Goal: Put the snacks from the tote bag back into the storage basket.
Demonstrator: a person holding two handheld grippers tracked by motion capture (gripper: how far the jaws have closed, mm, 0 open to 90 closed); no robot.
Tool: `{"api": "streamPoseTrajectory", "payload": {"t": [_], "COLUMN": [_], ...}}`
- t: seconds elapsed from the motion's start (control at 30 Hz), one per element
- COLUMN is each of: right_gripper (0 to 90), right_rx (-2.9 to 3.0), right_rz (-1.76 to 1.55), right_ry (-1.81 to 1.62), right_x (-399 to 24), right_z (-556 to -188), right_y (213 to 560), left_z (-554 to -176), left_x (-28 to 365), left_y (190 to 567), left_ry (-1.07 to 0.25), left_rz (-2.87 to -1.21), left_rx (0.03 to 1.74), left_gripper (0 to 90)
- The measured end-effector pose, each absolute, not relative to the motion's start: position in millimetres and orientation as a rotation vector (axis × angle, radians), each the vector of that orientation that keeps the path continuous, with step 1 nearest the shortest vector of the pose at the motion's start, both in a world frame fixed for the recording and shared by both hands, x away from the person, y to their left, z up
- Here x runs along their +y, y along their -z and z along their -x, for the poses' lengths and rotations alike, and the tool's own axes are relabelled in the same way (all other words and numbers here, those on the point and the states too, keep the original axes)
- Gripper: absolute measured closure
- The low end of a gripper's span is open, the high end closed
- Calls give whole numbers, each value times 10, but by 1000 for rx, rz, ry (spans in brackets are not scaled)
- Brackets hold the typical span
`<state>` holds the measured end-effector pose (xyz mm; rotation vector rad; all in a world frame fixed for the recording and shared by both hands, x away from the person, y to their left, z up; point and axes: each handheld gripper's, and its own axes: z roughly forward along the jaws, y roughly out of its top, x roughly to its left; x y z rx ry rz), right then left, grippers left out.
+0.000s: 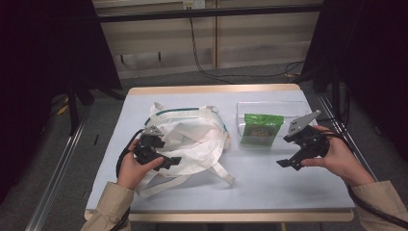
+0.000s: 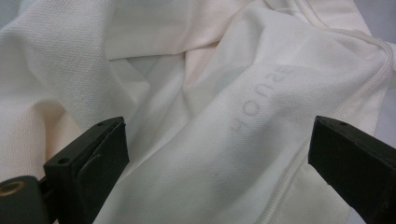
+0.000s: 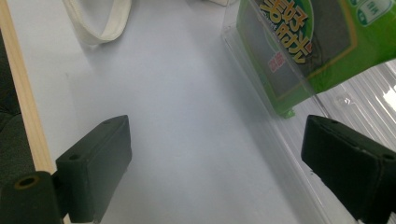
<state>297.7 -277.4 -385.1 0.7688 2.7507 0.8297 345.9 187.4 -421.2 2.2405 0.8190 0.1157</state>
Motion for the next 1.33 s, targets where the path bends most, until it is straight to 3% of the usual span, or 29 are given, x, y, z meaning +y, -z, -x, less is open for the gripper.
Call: {"api": "streamPoseTrajectory", "payload": {"t": [0.93,1.33], "right_gripper": [73,43], "right_rx": [2731,2715], "right_rz": [-819,-853], "right_ry": [-880,-894], "right_x": [-2690,-2632], "right_z": [-2922,-2919], "right_y": [4316,4726], "left_z": [-3449,-3442], "left_x": [1893,1875], "left_y": [4210,4221], "left_ry": [-112,-116], "left_rz": [-2229,-2228], "left_rx": [820,819], "left_gripper": [50,49]}}
